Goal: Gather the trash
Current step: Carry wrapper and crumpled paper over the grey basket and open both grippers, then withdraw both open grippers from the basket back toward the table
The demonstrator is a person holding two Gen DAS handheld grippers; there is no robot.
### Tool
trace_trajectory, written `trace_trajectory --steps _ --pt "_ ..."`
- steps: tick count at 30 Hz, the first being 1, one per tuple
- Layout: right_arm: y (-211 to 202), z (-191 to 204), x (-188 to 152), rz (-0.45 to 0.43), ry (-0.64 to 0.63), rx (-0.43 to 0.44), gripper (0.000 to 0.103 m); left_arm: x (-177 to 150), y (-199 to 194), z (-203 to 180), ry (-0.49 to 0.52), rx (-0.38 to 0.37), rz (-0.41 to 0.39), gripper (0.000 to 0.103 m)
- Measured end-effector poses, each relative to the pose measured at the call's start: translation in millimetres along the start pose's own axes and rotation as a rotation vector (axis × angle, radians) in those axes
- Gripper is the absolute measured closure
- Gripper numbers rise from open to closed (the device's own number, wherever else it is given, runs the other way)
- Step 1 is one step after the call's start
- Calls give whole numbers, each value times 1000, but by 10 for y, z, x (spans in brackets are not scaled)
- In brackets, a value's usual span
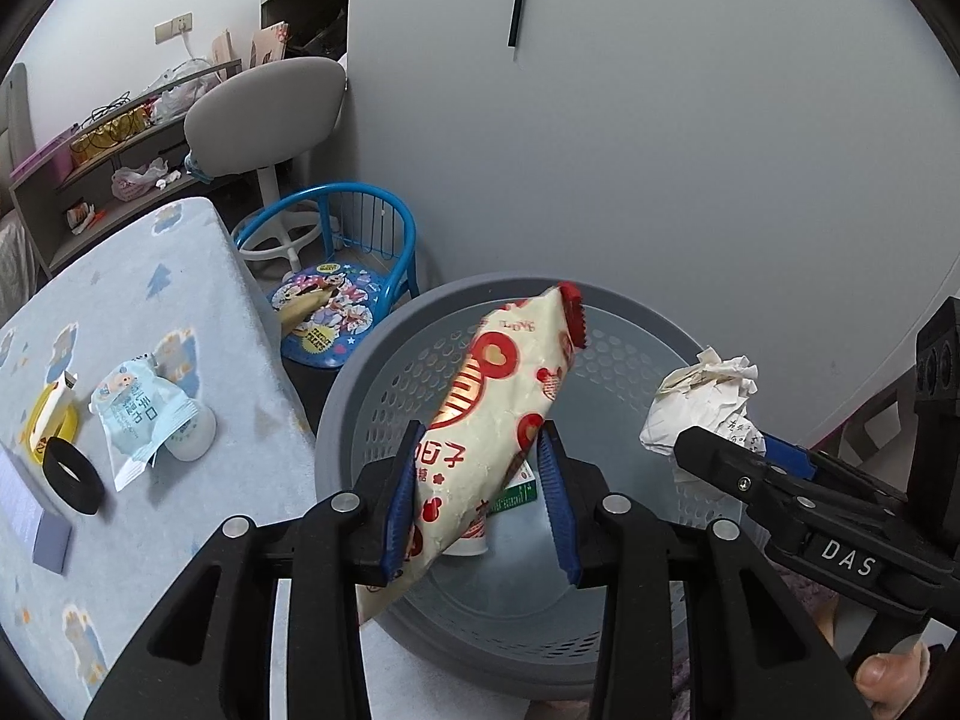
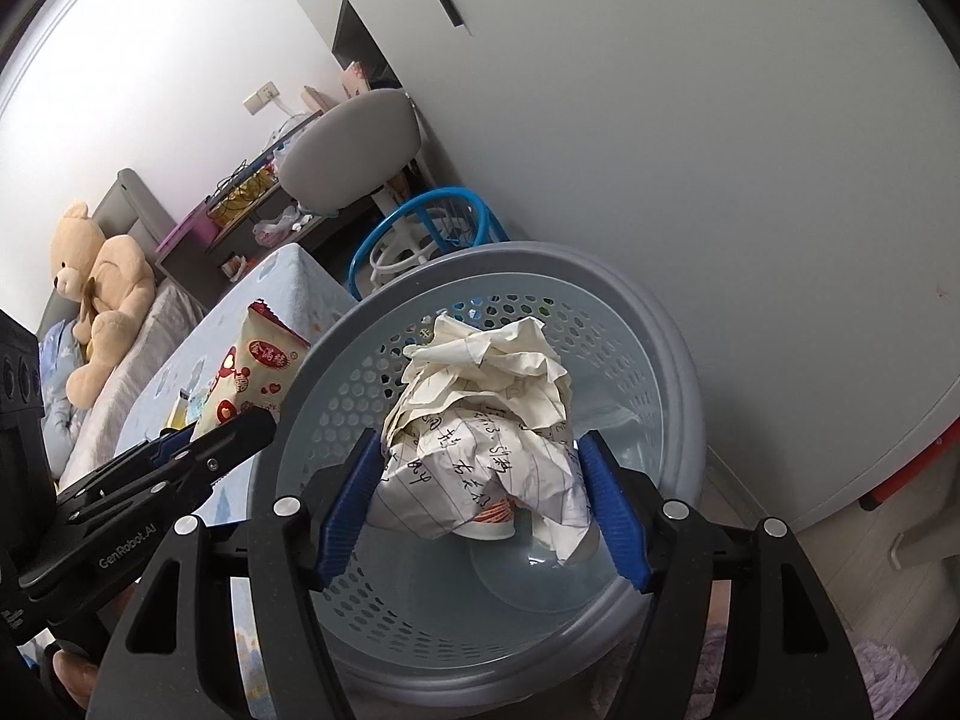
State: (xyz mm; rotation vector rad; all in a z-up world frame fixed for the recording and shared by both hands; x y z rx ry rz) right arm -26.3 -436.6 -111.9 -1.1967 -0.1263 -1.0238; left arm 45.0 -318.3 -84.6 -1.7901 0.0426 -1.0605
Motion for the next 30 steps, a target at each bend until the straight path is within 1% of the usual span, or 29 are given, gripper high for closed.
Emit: trace_trajectory --steps 1,2,3,4,6,11,30 --pt "-6 -8 1 -1 0 0 35 3 -7 1 2 5 -5 57" --pt "-17 1 -5 -4 0 -1 33 6 -21 6 3 12 -10 53" --pt "-11 25 1 -7 0 -3 29 6 -38 12 2 18 -18 48" --pt "-20 21 3 -11 1 -4 27 6 -51 24 -1 24 -22 47" --pt "-23 27 24 -17 2 -10 26 0 -58 54 -9 33 -20 45" --pt "-16 14 30 -13 9 -9 23 -17 -69 137 -37 39 -12 45" --pt "-3 34 -18 -6 -17 -35 22 -101 -107 233 -56 69 -18 42"
Point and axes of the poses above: each gripper's, at about its wrist camera, not at the fingertips, and y roughly the way its jaws point, z to its left, x to its top, the point moved 7 cm from there along y, roughly the way its jaws point, and after that the axes turned 1 degree about z, right-handed, at the moved point
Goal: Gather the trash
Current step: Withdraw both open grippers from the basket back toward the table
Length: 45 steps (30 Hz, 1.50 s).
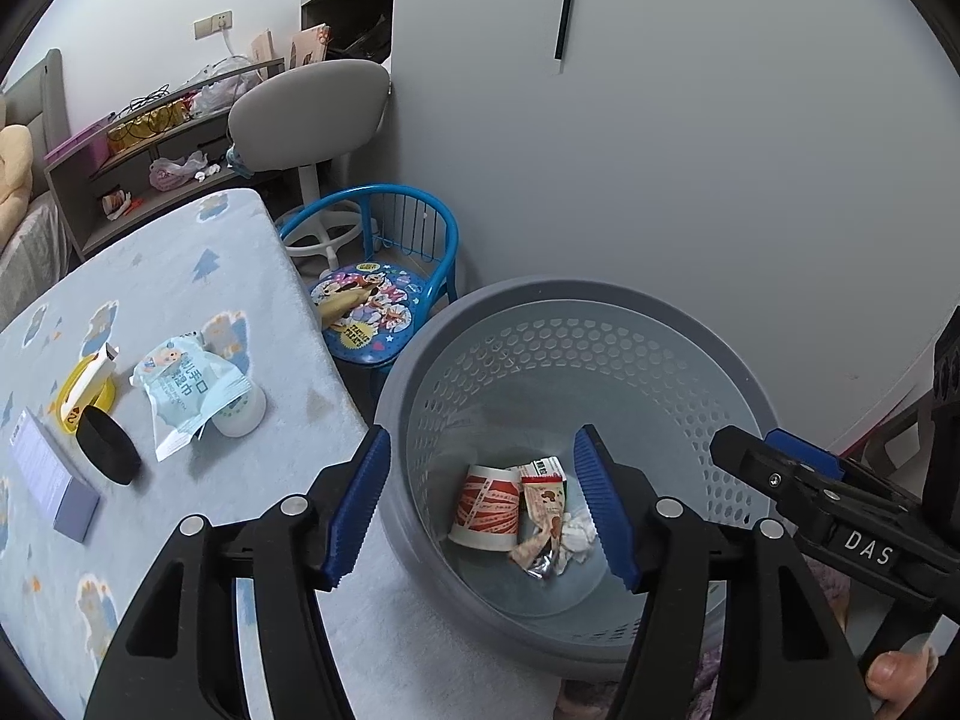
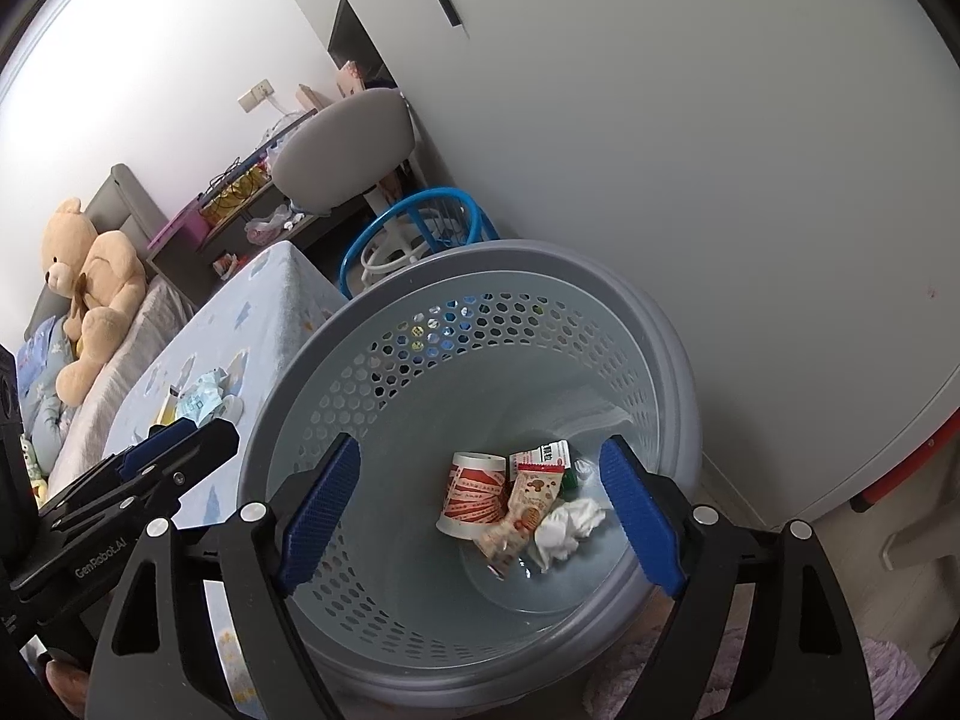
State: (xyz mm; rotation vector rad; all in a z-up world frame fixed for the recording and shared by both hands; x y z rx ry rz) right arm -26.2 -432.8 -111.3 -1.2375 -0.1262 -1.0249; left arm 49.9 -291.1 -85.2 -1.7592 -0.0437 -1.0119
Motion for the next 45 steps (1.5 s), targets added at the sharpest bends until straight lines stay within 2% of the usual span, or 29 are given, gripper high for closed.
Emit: trace_trajectory --steps 22,34,45 --pt "-46 23 -49 -18 -21 -20 21 -103 -268 269 -52 37 -29 40" --pt "-55 136 -134 -13 -49 -38 19 -197 -512 730 -134 84 -57 40" --pt "8 488 -343 22 -91 -20 18 -379 -644 1284 -231 144 -52 36"
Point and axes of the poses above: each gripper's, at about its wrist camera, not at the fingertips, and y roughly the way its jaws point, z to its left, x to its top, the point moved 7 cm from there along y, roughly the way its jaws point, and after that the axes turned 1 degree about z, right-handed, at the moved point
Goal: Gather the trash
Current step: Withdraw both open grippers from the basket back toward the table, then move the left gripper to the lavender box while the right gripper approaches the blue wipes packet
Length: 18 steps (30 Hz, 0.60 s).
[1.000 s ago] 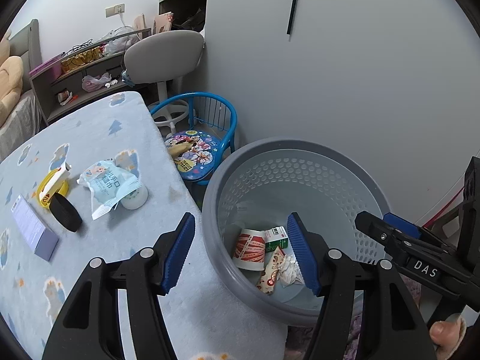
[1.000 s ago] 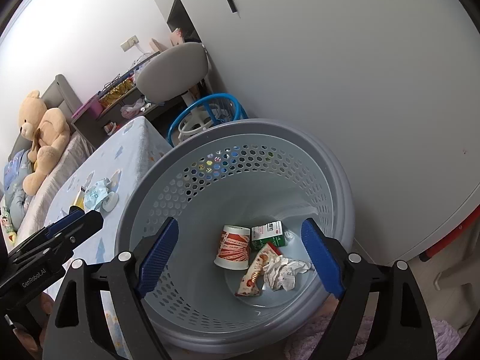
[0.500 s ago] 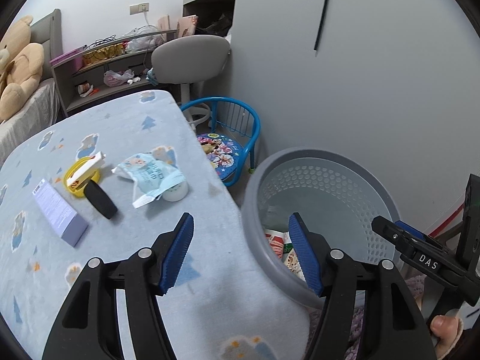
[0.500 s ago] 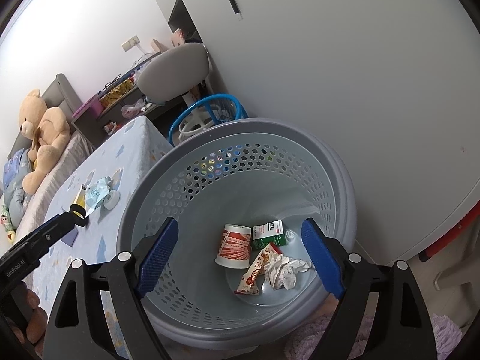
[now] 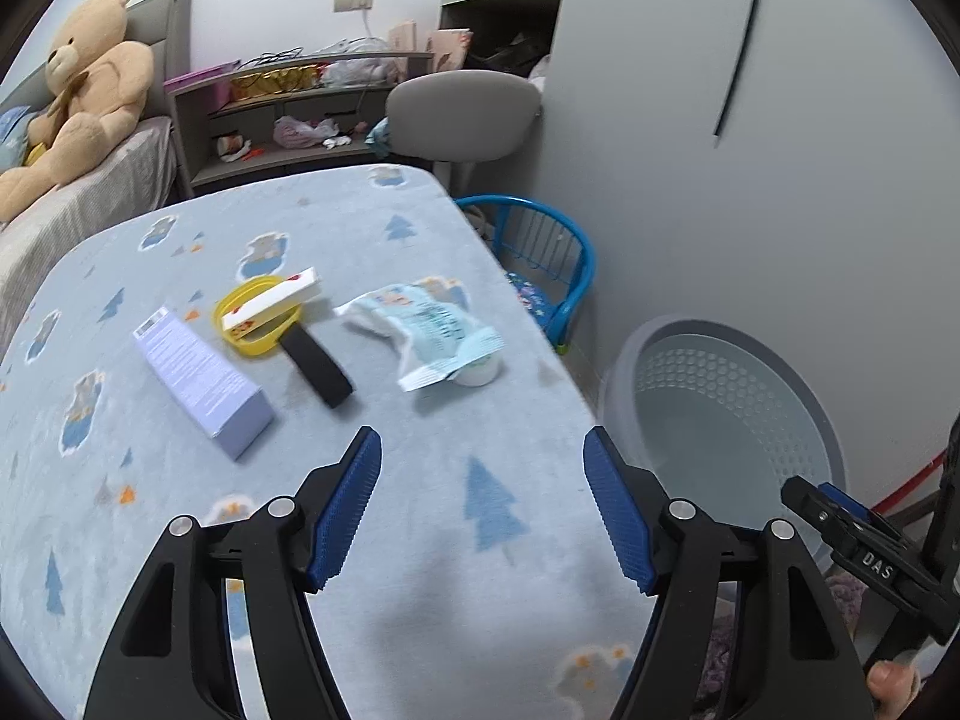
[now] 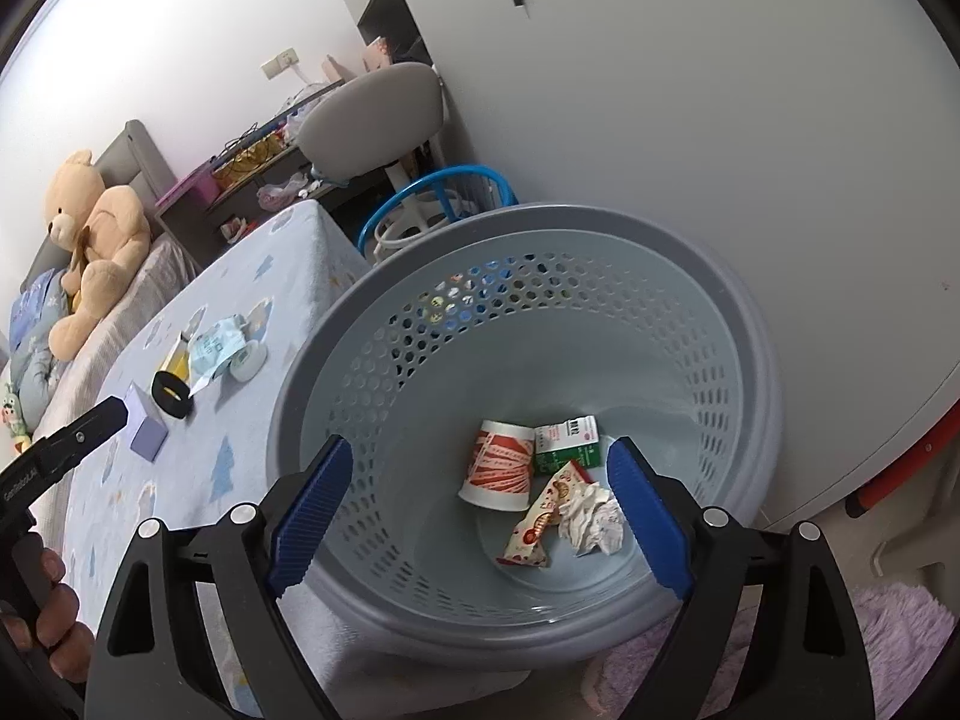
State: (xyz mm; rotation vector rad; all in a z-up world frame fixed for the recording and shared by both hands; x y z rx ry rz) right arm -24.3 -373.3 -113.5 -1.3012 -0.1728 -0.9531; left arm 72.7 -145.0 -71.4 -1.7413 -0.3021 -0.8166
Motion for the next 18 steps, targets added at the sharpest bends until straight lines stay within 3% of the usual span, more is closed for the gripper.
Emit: trace_trajectory --steps 9,18 --pt "87 405 -109 25 -57 49 15 -33 17 661 -127 123 7 36" --pt "234 766 -4 31 -108 108 15 21 105 1349 -251 239 -1 36"
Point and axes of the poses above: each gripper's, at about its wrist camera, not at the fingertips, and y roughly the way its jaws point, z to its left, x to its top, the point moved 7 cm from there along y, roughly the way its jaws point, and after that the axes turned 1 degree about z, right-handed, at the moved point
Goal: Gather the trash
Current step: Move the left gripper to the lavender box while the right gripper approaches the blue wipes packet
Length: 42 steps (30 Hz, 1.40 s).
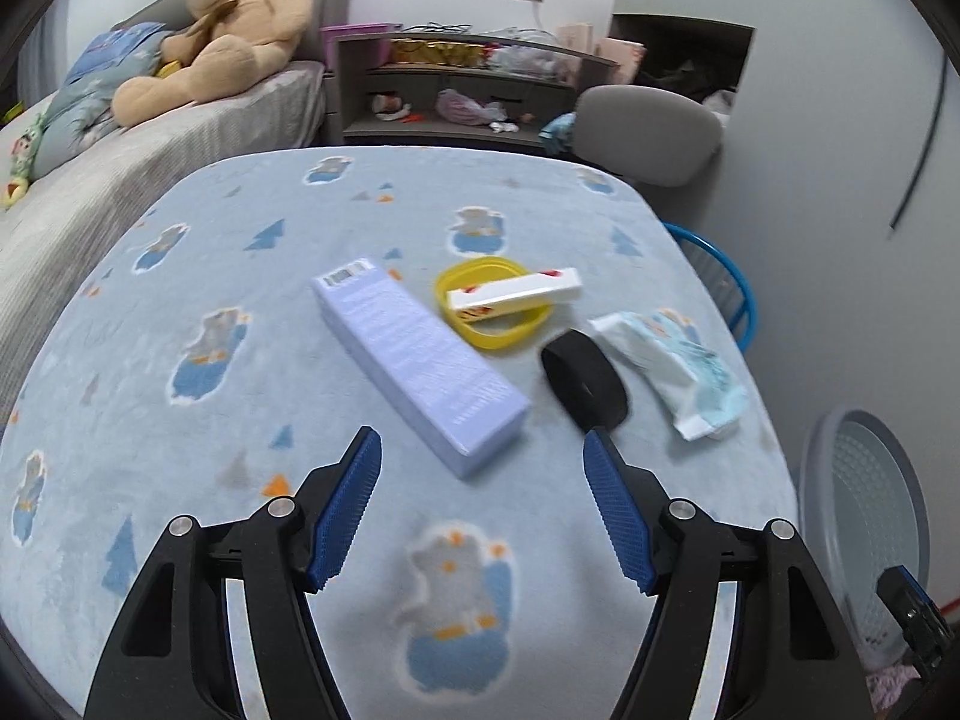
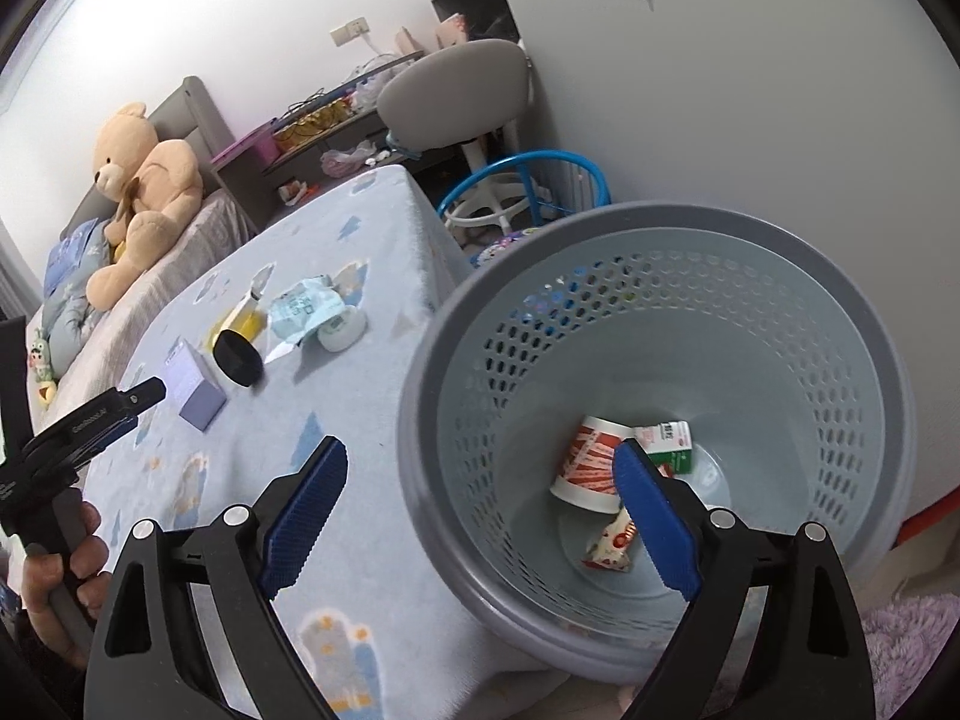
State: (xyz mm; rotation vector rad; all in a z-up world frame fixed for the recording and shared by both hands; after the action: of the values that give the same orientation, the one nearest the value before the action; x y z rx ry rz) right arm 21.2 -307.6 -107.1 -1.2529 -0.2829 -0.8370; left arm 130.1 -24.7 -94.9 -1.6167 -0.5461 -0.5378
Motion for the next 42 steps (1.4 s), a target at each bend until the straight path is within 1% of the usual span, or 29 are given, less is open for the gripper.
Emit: trace_trajectory --steps 4,8,16,18,22,24,28,35,37,40,42 --pt "69 139 66 -2 -18 32 15 60 121 130 -21 29 14 36" --pt "133 214 56 10 -33 58 14 110 222 105 -11 50 22 36" --pt "249 95 6 47 9 71 14 212 429 -45 8 99 35 36" --pt "260 68 3 54 23 75 14 228 476 -69 14 123 38 36" --pt "246 67 9 53 23 73 14 232 548 -43 21 176 45 36" --pt "246 69 8 54 22 73 14 218 562 -5 22 188 49 36" --pt "244 81 6 54 21 71 14 181 527 113 18 191 53 36" --pt "233 151 9 50 4 64 14 91 451 428 -30 175 76 36" --pt "237 178 12 51 -1 63 14 71 432 496 -41 154 81 36" --pt "247 224 17 54 -7 67 14 77 416 556 -66 97 81 36" --pt "256 256 19 56 -10 70 14 114 423 587 -79 80 76 36"
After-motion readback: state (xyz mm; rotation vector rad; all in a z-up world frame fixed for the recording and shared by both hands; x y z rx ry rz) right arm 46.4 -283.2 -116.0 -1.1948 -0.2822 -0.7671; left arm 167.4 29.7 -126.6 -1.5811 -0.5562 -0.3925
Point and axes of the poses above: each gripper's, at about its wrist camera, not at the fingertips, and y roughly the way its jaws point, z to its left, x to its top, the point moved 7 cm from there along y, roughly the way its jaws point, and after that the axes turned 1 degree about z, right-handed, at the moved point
